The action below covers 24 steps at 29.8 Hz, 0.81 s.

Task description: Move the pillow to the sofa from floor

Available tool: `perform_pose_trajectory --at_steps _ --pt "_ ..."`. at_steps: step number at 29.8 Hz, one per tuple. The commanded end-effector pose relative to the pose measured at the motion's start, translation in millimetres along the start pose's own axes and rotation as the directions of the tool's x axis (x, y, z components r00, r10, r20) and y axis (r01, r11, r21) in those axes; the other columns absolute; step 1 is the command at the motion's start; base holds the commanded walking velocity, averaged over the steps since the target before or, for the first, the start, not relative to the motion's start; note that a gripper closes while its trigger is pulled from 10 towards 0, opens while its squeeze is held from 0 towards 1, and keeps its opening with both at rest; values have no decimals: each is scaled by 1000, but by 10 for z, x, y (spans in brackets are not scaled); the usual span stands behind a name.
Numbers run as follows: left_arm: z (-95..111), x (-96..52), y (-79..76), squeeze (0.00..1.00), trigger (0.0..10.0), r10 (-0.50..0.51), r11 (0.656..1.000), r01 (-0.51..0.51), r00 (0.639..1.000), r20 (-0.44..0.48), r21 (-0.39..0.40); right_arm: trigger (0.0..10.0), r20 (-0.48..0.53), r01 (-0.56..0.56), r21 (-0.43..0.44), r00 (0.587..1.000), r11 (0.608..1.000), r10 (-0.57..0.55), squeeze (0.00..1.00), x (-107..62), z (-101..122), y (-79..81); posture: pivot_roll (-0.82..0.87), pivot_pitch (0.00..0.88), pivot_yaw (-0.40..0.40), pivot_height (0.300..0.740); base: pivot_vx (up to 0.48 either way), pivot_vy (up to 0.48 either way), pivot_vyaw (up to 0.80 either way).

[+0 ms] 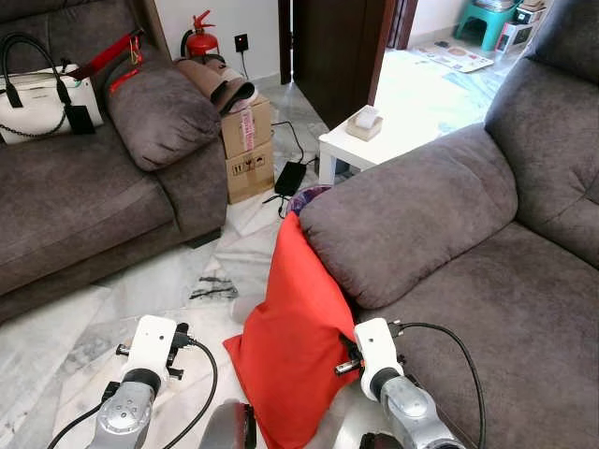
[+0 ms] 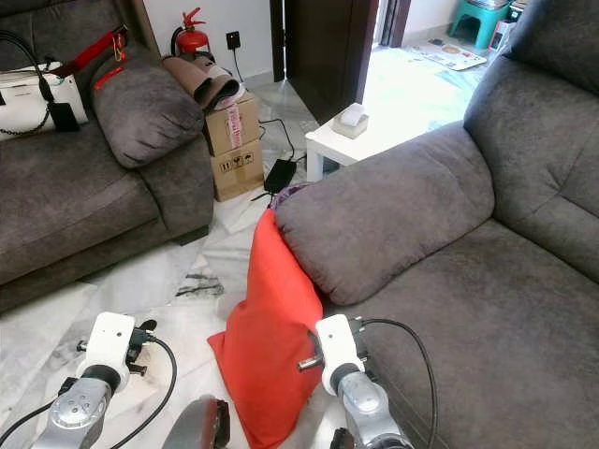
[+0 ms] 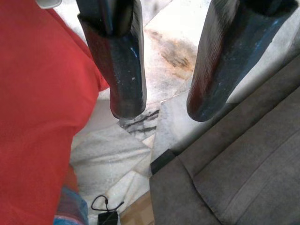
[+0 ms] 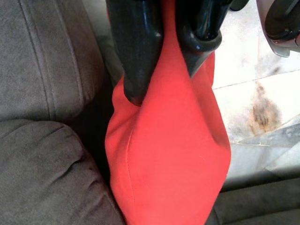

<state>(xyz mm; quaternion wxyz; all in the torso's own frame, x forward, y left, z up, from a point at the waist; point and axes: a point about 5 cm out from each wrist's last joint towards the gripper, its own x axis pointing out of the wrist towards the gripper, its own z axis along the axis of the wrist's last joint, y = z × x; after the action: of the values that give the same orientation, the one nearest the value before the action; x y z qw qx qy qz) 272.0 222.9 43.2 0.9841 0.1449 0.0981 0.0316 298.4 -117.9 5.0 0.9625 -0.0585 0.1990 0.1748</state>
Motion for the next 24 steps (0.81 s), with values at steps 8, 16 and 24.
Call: perform_pose_trajectory --at_steps 8,16,24 --pt "-42 -3 -29 0 10000 -10 1000 10 1000 -10 2 10000 39 -14 79 999 997 11 0 0 29 25 110 123 32 652 0 0 0" --pt "-41 1 -35 0 10000 -13 1000 13 1000 -8 2 10000 37 -32 104 999 994 28 0 -10 -8 75 112 122 32 692 0 0 0" --pt "-48 1 -15 0 10000 -9 1000 9 1000 -7 4 10000 54 -52 127 997 991 45 0 3 14 130 120 120 35 737 0 0 0"
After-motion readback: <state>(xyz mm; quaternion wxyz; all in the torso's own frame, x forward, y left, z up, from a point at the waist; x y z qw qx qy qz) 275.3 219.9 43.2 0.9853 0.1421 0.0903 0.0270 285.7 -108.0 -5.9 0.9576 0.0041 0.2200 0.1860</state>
